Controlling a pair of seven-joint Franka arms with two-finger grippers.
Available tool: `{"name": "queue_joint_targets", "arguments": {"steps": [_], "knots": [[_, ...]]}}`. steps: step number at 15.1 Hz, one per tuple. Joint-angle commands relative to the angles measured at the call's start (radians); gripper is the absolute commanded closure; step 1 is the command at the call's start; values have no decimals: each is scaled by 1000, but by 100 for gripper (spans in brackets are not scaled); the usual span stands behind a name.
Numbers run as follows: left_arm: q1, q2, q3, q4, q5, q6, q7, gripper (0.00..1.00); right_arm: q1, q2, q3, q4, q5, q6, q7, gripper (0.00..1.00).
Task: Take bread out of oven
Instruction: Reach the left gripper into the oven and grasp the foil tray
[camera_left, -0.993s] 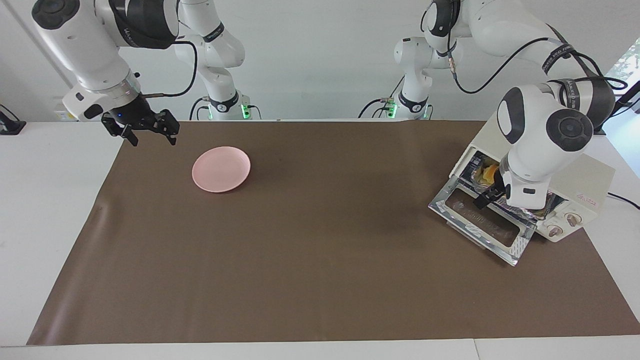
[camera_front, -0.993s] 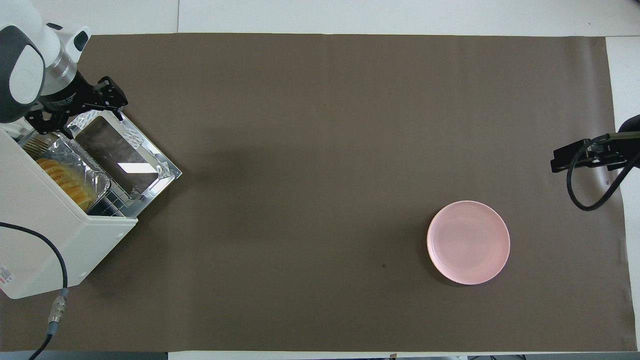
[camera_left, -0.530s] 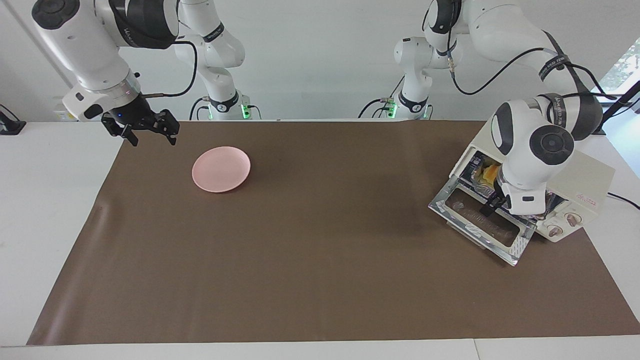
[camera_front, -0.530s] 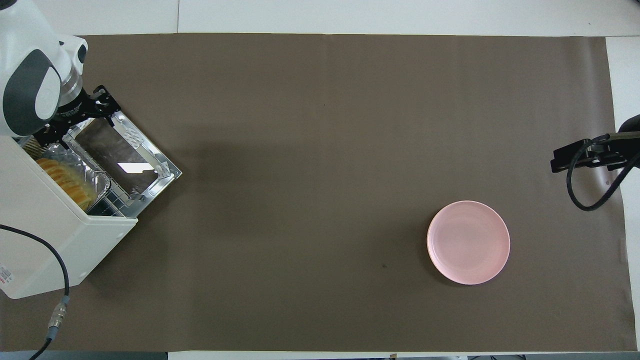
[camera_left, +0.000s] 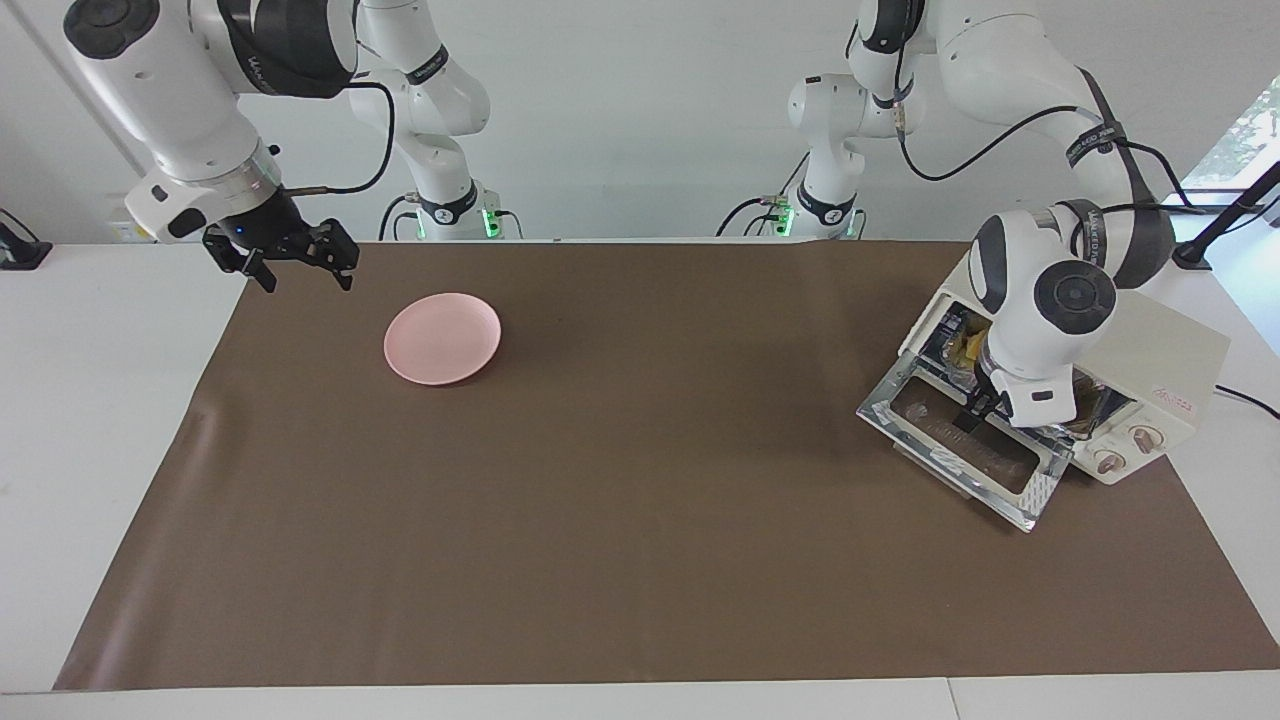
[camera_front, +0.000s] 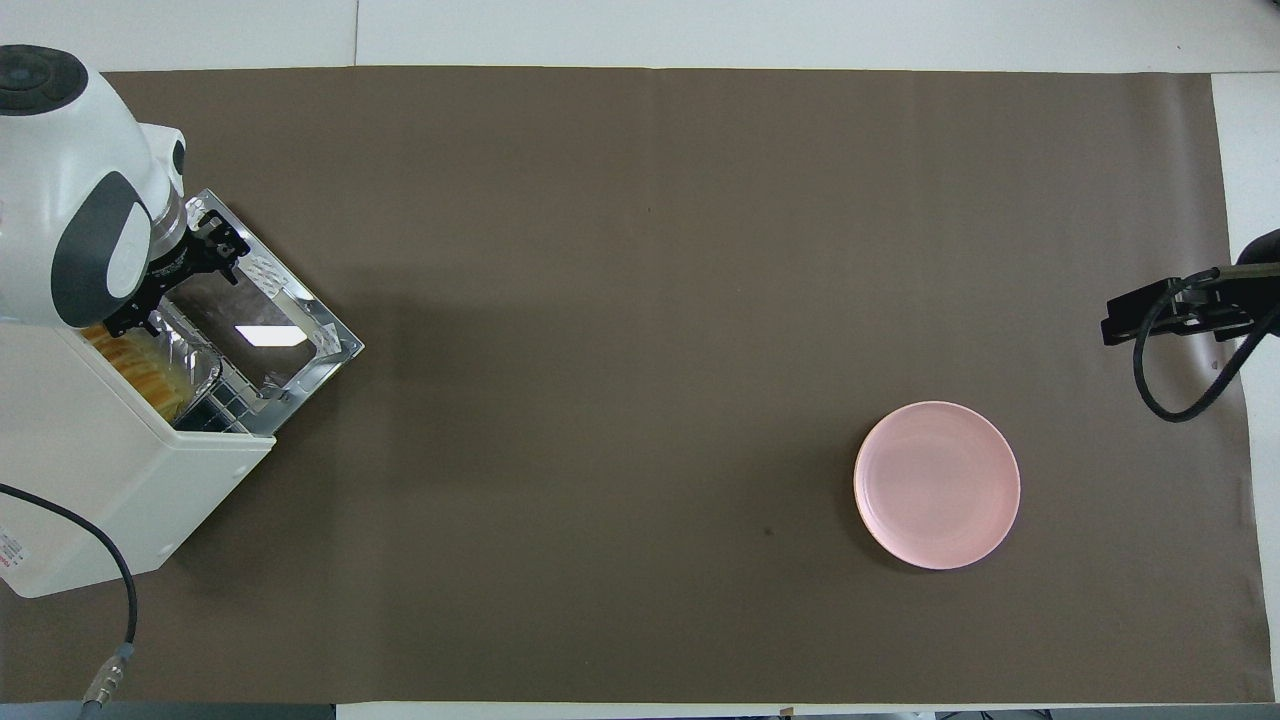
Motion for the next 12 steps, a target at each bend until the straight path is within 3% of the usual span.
{"name": "queue_joint_targets", "arguments": {"steps": [1,12], "knots": [[8,-65,-1,-130,26,100,-25,0,-8,-20,6,-17,-18,-2,-20,0],[35,-51,-2,-174,26,238,-21,0,-8,-20,6,-17,-18,-2,-20,0]]}}
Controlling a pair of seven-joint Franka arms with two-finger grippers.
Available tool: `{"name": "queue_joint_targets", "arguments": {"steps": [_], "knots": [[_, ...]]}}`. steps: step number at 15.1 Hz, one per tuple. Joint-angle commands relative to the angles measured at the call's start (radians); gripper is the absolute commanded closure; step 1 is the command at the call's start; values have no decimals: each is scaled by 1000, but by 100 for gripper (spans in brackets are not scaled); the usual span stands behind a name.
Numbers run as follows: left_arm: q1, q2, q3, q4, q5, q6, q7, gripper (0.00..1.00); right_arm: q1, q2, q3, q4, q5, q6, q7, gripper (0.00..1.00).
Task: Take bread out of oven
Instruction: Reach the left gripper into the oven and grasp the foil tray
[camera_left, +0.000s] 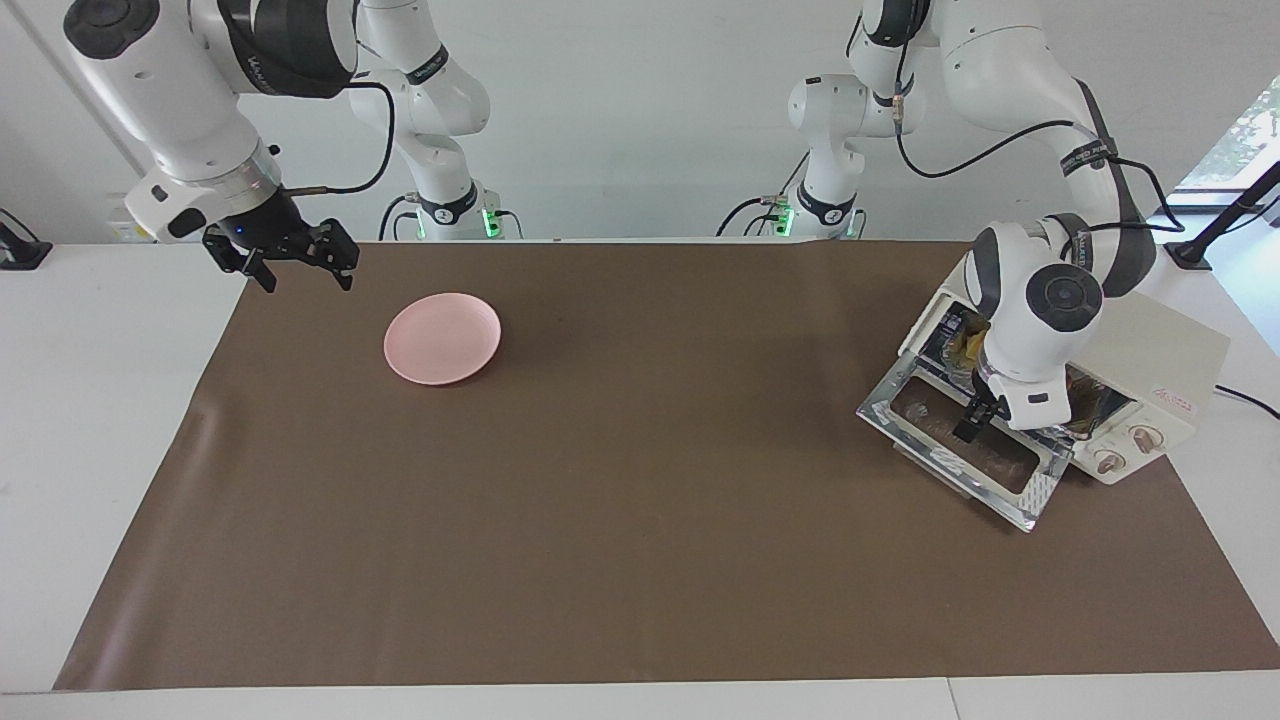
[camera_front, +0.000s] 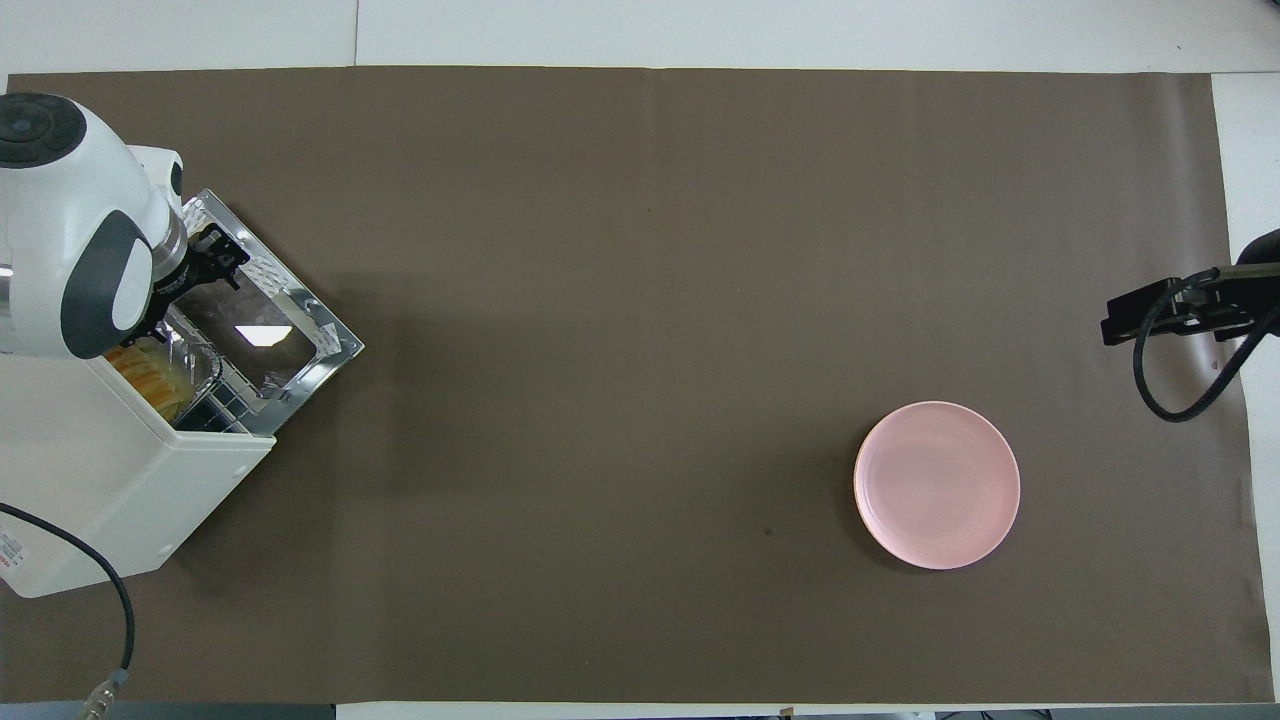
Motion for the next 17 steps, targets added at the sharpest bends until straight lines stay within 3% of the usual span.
{"name": "queue_joint_targets", "arguments": {"steps": [1,4,6,8,9,10,12,17], "knots": [[8,-25,-5,-46,24,59,-13,0,-8,-20,6,-17,-18,-2,-20,0],[15,-21,-5,-64,24,79,-8,21,-8,-20,6,-17,-18,-2,-20,0],[15,-23,-5,-64,24,79,-6,47,-8,-20,6,-17,-18,-2,-20,0],[17,-23,-5,-64,24,76,3,82,-8,-20,6,-17,-18,-2,-20,0],[26,-23,-5,-63,24,70,6,94,-8,-20,6,-17,-18,-2,-20,0],[29,-23,-5,-60,24,68,10,100,-8,-20,6,-17,-18,-2,-20,0],[25,-20,-5,-47,32,71,38,100,-8,-20,6,-17,-18,-2,-20,0],[-41,49,-16,126,21,57,58,100,-8,-20,6,-17,-18,-2,-20,0]]}}
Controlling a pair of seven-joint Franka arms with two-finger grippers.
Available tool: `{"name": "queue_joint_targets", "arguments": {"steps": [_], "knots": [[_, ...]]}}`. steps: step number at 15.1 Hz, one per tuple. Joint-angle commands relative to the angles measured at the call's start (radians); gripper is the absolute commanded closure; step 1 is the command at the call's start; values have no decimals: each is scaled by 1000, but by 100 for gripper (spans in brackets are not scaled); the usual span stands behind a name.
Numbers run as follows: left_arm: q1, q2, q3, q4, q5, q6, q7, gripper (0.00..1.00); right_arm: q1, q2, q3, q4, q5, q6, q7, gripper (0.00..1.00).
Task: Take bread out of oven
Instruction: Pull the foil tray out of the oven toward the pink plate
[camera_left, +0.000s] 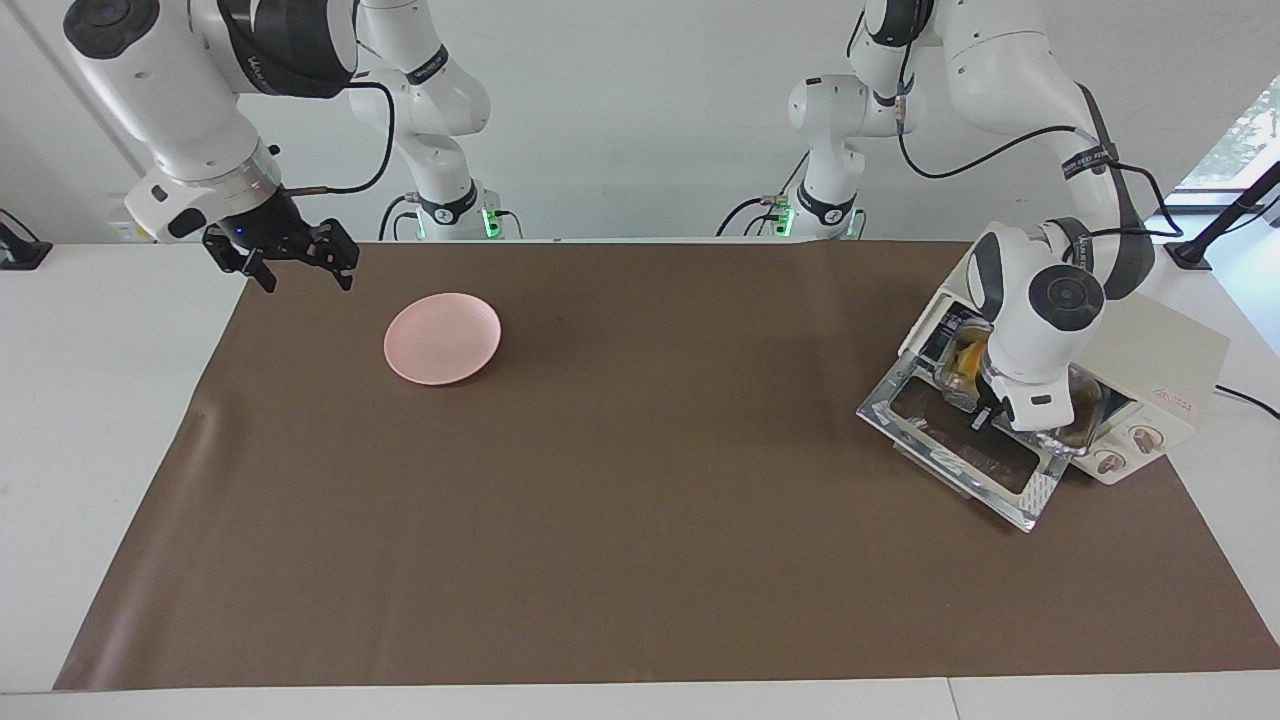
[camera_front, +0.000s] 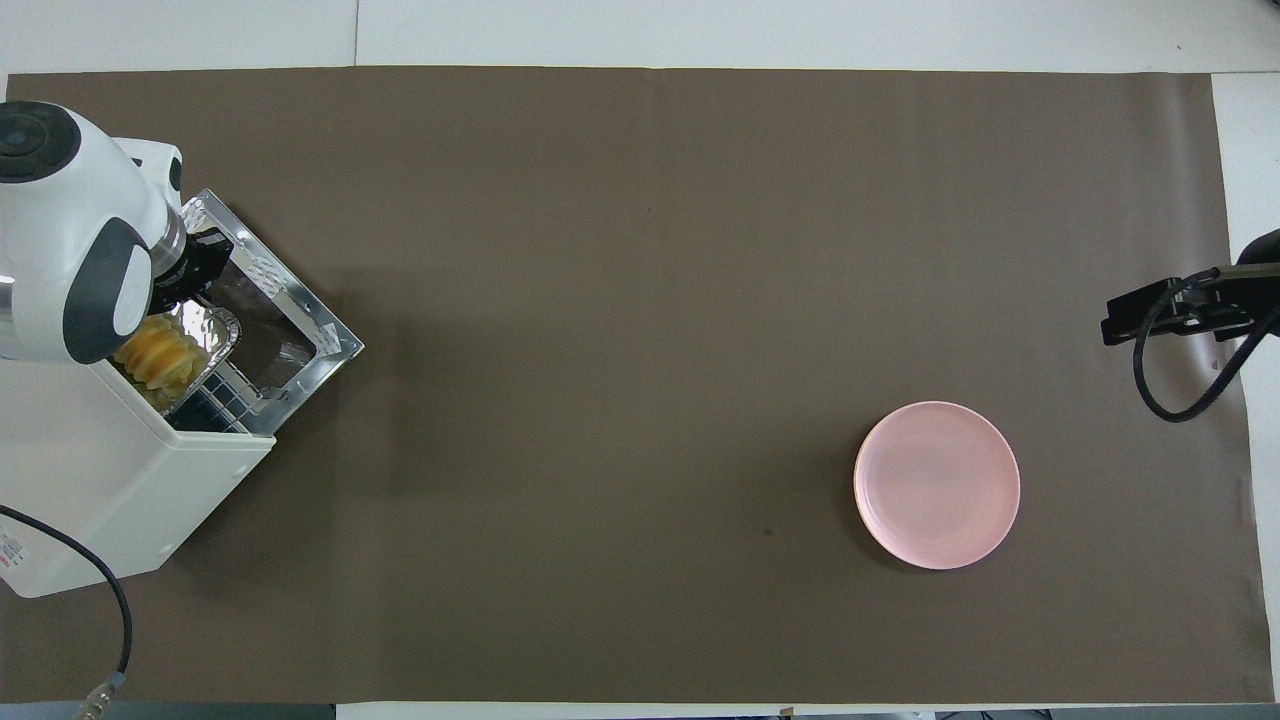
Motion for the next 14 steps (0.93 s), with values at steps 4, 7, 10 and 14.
{"name": "queue_joint_targets", "arguments": {"steps": [4,7,10,14], "knots": [[-176,55,-10,101,-117,77,38,100,-8,-20,6,-17,-18,-2,-20,0],[-297,72,-13,146,-174,71,31,100,-8,-20,6,-17,-18,-2,-20,0],[-433,75,-7,152,-236,62,26,100,-8,-20,6,-17,-18,-2,-20,0],[-558,135,-7,267,-240,2,-3,100,-8,-20,6,-17,-18,-2,-20,0]]}}
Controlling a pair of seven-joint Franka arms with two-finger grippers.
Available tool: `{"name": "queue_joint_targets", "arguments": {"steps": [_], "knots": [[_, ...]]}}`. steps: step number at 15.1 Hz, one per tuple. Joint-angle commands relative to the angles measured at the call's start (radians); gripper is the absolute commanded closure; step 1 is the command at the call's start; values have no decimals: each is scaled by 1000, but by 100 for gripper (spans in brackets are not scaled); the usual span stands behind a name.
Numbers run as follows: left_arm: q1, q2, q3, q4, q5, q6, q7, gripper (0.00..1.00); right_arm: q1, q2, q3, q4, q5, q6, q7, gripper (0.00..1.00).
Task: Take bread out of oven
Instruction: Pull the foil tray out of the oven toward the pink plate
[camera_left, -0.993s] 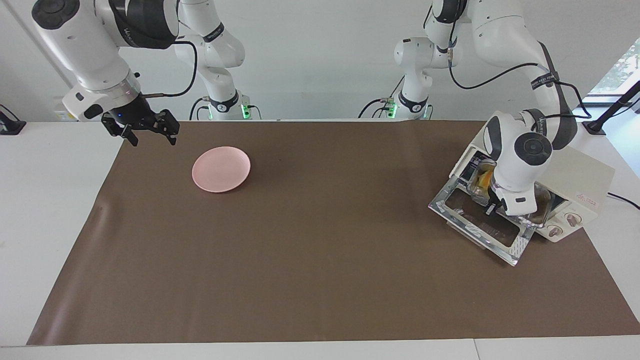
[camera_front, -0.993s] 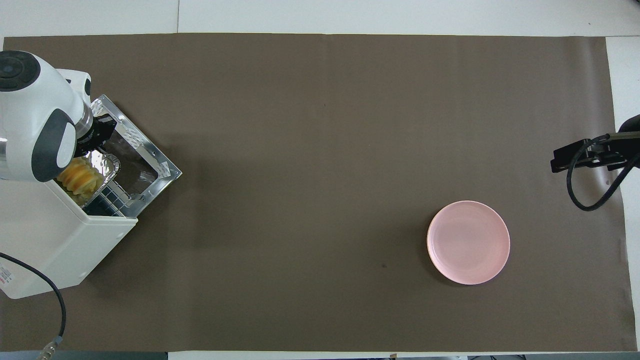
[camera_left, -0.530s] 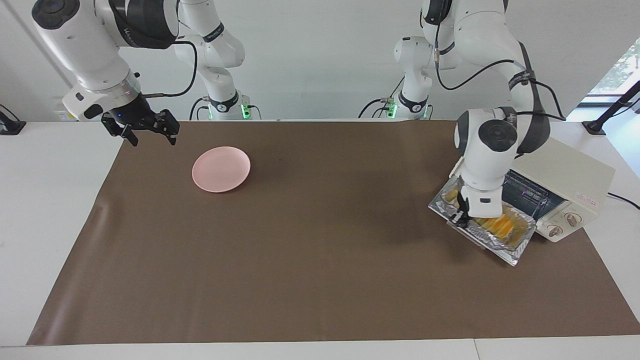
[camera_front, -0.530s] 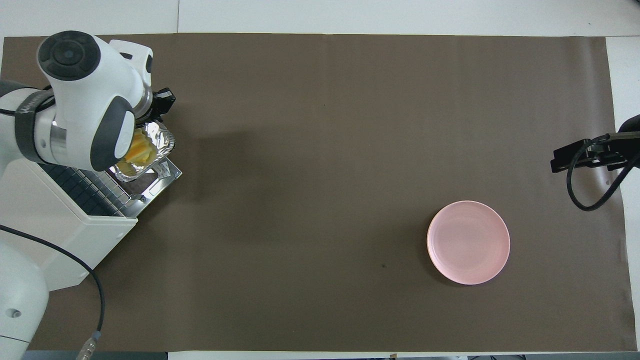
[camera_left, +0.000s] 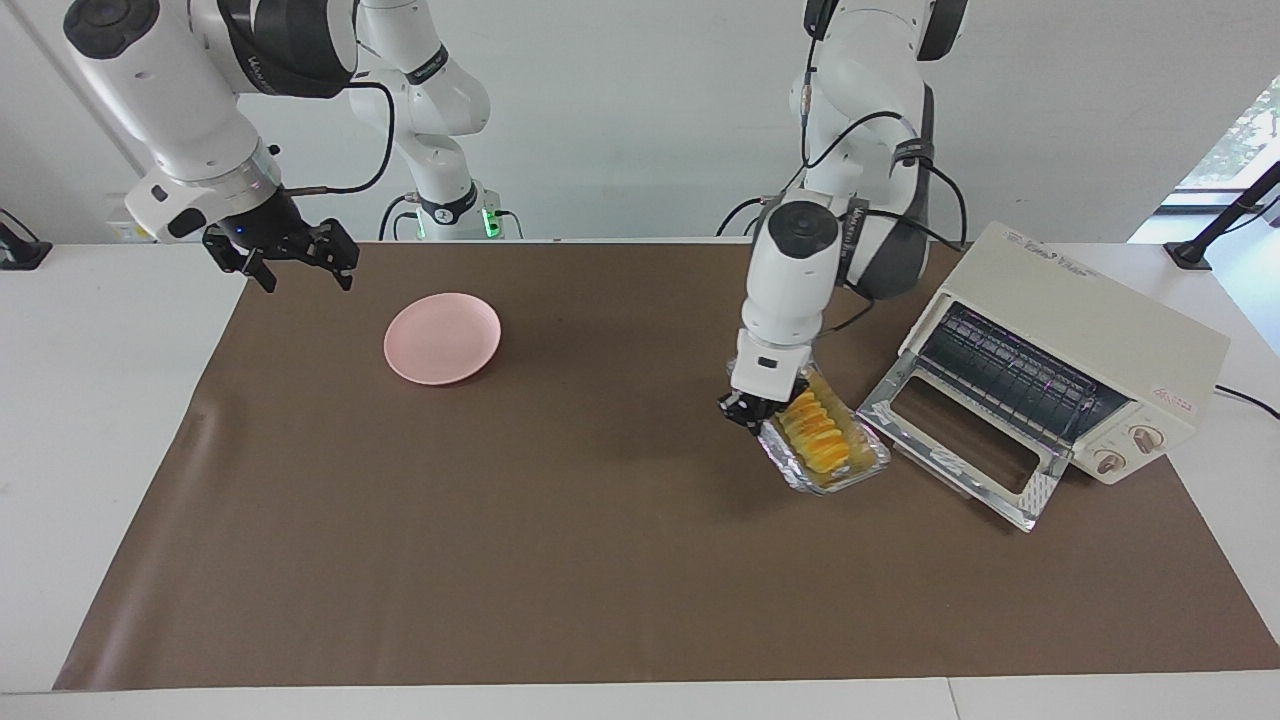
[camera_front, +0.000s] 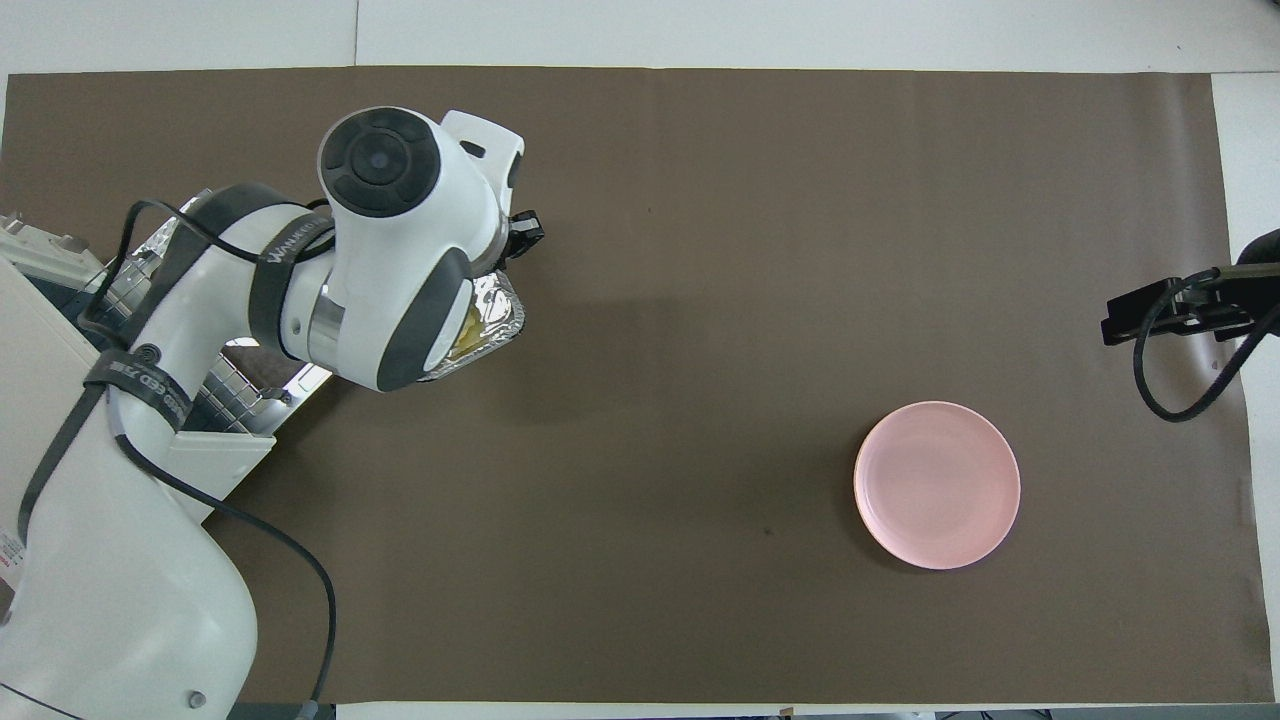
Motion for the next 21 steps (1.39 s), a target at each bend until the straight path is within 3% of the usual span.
{"name": "queue_joint_targets", "arguments": {"steps": [1,3,5,9,12,15,21], "knots": [[-65,70,19,122,-22,-76,3,100,-8,-20,6,-17,-18,-2,-20,0],[-79,105,15,194,-10,-65,66,100,-8,-20,6,-17,-18,-2,-20,0],[-120,110,16,197,-8,-41,221,100,-8,-20,6,-17,-18,-2,-20,0],[-220,166,15,229,110,-42,223,100,-8,-20,6,-17,-18,-2,-20,0],[-251,264,-2,350,58,-122,221,100,-8,-20,6,-17,-18,-2,-20,0],[-318,283,9,357,6,-204,217,100,-8,-20,6,-17,-18,-2,-20,0],[-393,337,12,381,12,-188,85,100,-8,-20,6,-17,-18,-2,-20,0]]}}
